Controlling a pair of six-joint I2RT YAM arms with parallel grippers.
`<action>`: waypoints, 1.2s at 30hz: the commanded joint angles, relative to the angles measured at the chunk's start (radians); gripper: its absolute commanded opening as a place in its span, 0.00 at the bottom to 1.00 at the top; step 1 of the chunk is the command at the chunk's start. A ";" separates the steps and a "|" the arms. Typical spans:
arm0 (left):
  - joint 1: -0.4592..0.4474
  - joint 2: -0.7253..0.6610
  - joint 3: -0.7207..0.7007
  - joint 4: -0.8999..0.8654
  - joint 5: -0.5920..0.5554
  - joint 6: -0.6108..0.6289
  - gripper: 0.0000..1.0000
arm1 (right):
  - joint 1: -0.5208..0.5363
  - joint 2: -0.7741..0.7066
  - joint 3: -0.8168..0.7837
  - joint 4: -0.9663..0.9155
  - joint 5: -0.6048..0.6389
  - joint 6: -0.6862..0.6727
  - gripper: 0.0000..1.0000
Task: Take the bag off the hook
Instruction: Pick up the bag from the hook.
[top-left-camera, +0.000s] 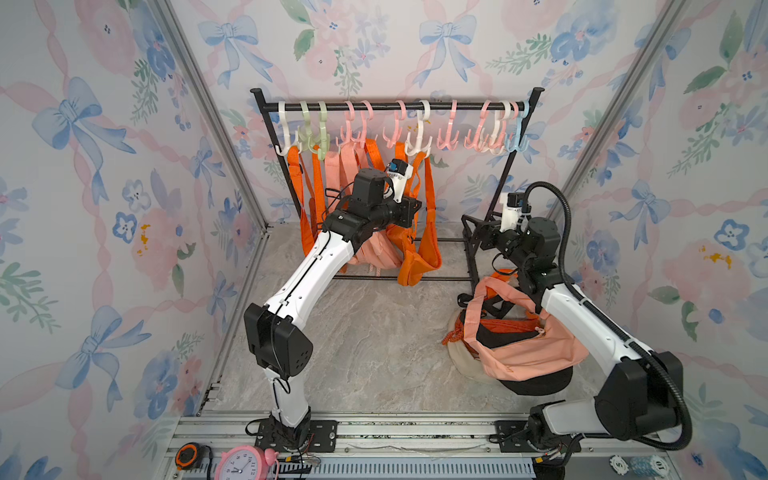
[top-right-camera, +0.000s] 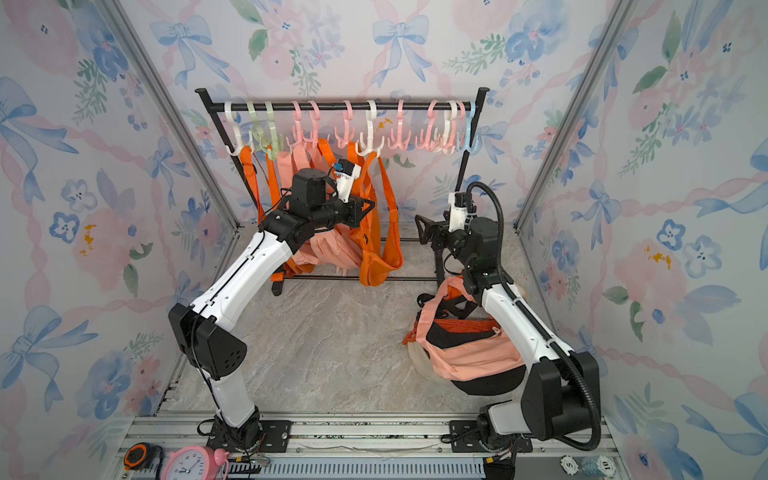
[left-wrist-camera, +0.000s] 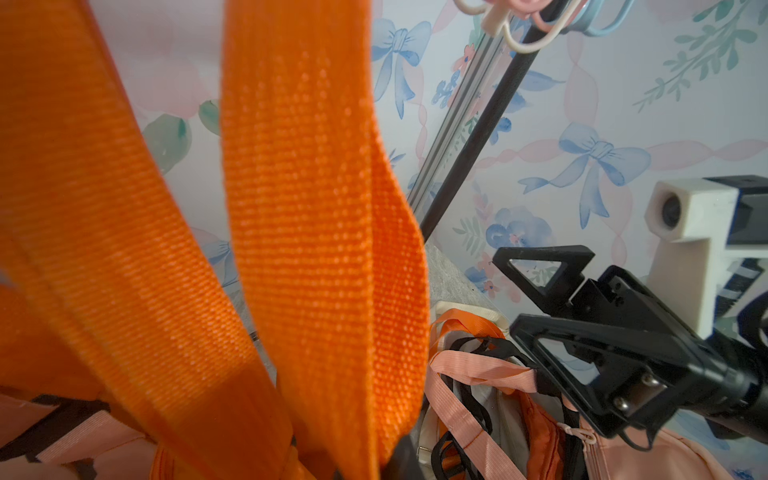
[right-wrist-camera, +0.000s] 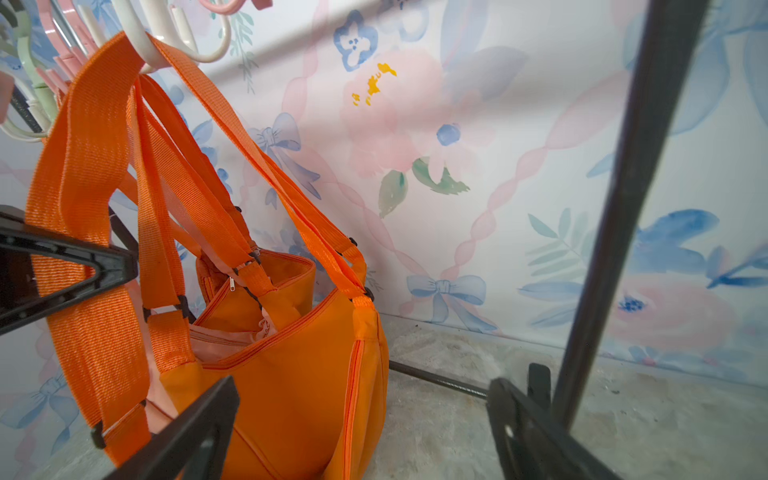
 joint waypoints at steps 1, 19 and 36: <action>0.007 -0.048 -0.019 0.004 -0.012 0.017 0.00 | 0.012 0.089 0.075 0.099 -0.076 -0.049 0.91; 0.019 -0.105 -0.092 0.004 -0.043 0.037 0.00 | 0.062 0.461 0.464 0.194 -0.206 0.028 0.87; 0.008 -0.122 -0.161 0.031 -0.024 0.061 0.00 | 0.111 0.631 0.710 0.067 -0.213 0.006 0.25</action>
